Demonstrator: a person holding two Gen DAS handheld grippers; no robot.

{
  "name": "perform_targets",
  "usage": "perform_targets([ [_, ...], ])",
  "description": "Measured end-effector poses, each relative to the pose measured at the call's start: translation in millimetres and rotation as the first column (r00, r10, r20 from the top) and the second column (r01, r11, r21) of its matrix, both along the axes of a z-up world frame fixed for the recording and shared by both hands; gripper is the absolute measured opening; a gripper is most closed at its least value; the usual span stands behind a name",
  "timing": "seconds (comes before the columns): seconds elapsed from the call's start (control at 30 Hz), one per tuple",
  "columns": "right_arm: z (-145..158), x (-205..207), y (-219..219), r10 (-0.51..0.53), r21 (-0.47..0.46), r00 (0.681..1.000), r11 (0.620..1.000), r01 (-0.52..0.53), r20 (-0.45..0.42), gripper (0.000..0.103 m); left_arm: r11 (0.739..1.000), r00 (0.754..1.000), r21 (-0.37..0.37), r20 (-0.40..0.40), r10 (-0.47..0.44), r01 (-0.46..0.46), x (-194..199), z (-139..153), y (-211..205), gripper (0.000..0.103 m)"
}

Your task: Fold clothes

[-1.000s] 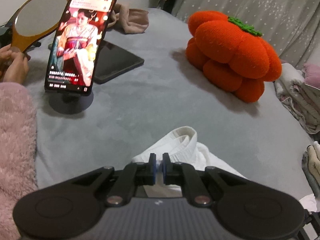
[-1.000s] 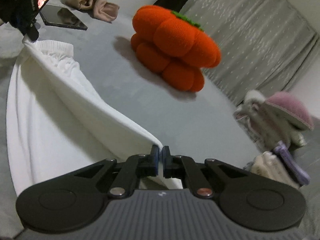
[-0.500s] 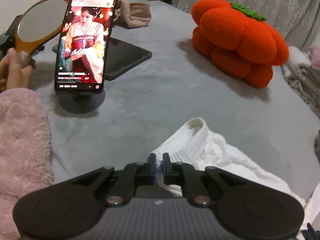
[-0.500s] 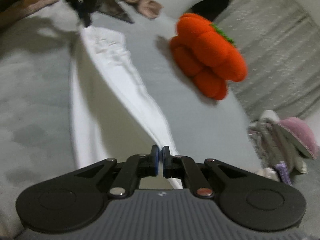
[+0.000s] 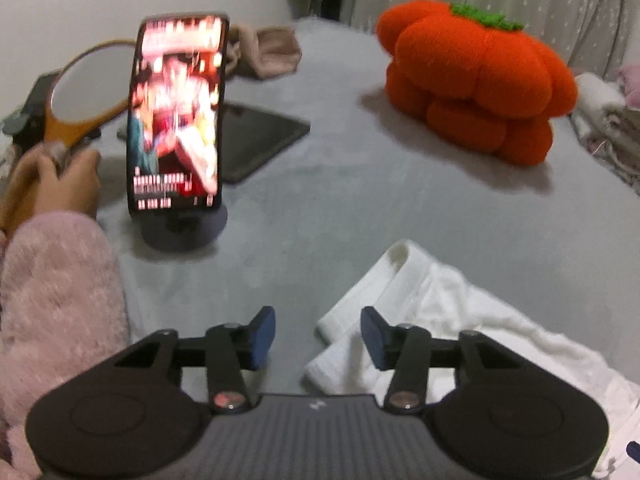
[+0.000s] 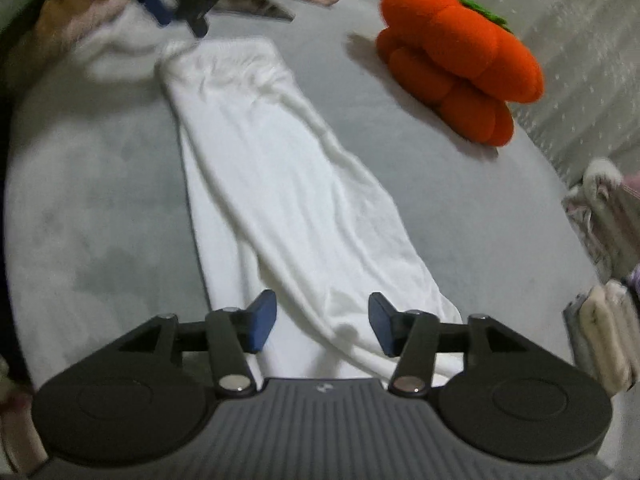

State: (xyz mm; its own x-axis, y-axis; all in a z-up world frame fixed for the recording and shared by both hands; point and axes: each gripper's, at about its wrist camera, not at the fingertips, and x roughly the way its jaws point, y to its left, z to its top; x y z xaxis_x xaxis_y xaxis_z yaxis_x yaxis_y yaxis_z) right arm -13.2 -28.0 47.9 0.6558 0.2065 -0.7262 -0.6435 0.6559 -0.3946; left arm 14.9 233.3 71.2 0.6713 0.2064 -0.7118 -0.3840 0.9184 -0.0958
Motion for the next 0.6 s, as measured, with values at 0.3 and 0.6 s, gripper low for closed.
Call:
perform_targets([
  [0.3,23.5,25.6,-28.1,-0.133,0.237,0.982,0.958,0.162,-0.135,0.056,0.995,0.994,0.02,0.061,-0.094,0.093,5.6,13.0,-29.4,0.064],
  [0.6,34.4,61.9,-79.7,-0.286,0.429,0.9,0.803,0.413,-0.33,0.056,0.982,0.979,0.023,0.065,-0.191,0.19,14.0,17.4,-66.3,0.07],
])
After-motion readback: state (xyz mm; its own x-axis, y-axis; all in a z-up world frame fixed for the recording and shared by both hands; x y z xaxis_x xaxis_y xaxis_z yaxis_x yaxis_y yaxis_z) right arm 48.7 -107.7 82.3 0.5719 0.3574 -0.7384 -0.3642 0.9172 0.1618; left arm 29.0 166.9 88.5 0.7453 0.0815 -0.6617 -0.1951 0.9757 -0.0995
